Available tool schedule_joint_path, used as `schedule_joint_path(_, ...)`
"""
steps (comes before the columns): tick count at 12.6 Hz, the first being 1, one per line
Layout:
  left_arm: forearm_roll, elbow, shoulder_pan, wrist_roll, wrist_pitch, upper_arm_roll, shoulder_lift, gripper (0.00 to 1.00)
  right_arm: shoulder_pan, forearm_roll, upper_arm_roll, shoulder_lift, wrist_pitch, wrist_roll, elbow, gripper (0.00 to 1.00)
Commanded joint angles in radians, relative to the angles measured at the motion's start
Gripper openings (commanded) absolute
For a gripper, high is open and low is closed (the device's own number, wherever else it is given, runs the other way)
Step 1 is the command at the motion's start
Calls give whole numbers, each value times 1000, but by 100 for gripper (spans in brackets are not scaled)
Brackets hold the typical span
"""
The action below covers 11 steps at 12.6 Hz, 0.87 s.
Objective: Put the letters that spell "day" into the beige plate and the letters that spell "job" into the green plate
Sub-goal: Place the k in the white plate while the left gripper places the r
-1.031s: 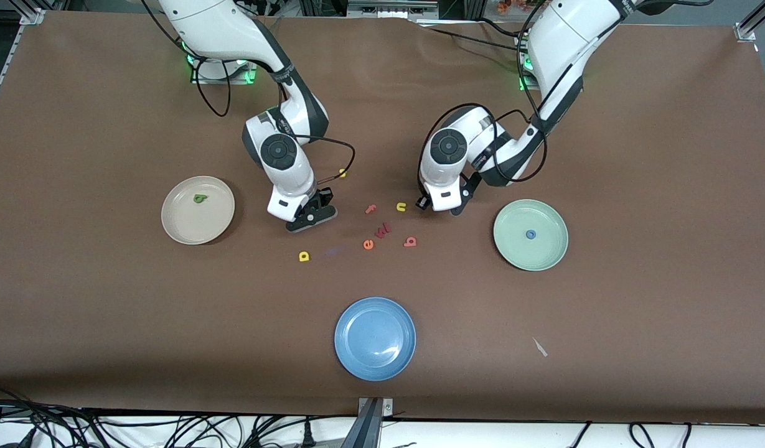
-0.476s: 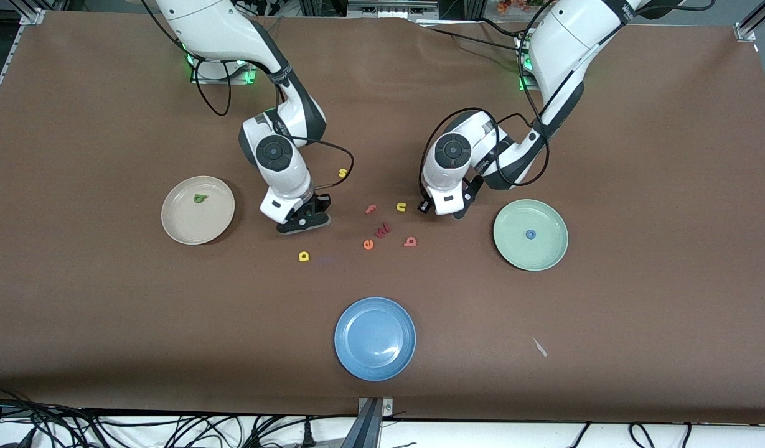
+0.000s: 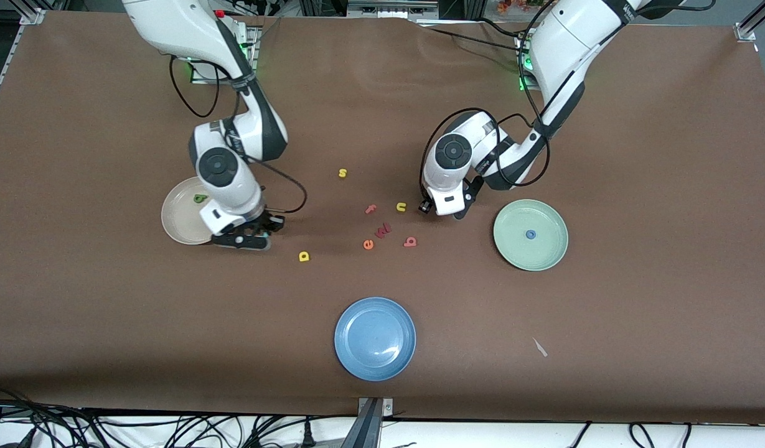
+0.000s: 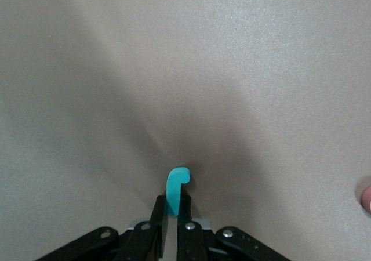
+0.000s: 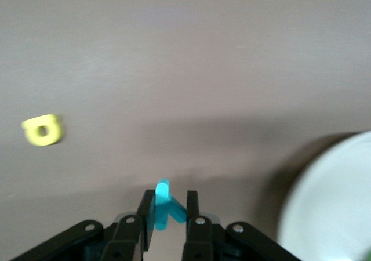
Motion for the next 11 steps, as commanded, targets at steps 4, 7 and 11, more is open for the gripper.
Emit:
schedule_joint_path(4,65,83,42,77,-245,-5,-80,0,5,4,-155,-250,-74,-274,-245,0)
schedule_joint_path(7,65,161,69,213,-393,-5,-91,0,5,6,-213,-279,-5,-398,-330,0)
schedule_joint_path(11,65,200,145,498,-540,-4,-115,0,5,6,-212,-281,167,-424,-431,27)
